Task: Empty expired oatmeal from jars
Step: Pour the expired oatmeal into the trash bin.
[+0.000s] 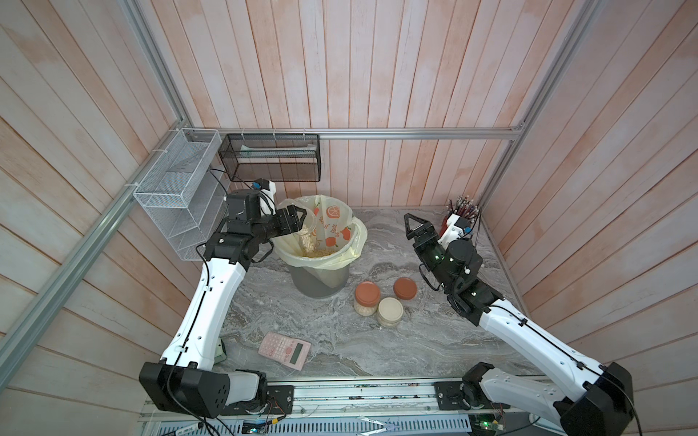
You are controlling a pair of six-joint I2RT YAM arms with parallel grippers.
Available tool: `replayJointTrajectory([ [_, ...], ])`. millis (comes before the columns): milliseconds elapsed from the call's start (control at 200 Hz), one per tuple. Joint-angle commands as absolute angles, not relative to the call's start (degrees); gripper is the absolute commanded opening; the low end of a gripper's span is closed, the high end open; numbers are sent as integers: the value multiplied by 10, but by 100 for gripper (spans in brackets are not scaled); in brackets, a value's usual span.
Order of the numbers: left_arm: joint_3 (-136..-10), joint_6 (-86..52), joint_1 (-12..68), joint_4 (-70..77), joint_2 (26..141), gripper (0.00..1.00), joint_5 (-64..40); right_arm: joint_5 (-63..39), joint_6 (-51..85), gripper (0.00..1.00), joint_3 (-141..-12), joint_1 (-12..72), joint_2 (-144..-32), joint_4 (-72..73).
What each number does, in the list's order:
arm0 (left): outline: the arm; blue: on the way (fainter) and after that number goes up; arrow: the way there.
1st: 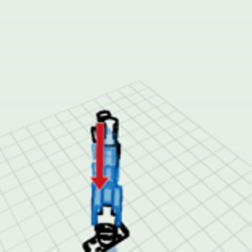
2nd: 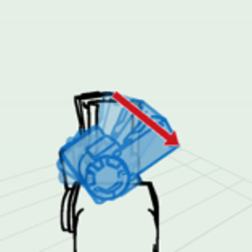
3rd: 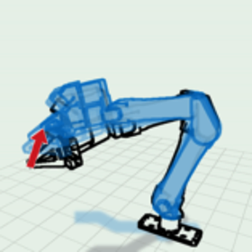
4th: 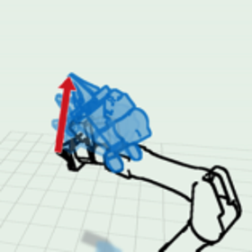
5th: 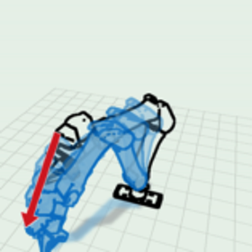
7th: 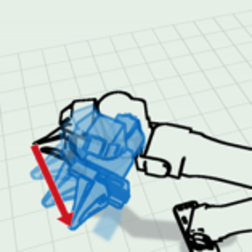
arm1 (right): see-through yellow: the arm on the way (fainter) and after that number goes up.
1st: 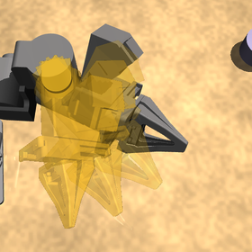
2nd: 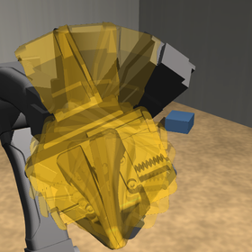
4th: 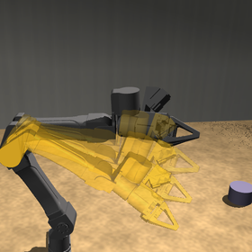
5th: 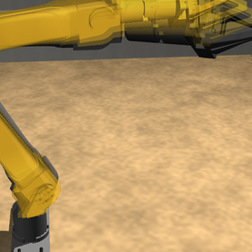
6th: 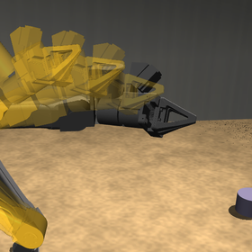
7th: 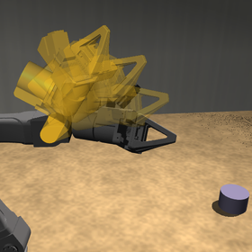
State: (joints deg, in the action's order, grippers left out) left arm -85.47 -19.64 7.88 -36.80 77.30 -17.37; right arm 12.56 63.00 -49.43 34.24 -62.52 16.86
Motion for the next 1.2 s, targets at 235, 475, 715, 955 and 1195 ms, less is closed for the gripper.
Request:
replayJointTrajectory([
  [235,-924,-131,115,-389,812,19,-153,79,603,97,-514,330,-643,158],
  [475,-1007,-63,135,-482,861,18,-109,42,566,97,-542,329,-660,131],
  [715,-1067,-36,147,-517,910,16,-63,25,570,97,-531,327,-660,145],
  [955,-1110,-56,180,-507,954,15,-101,-4,547,97,-565,327,-681,114],
  [1195,-1060,-25,178,-514,906,19,-52,-18,553,96,-554,329,-683,126],
])
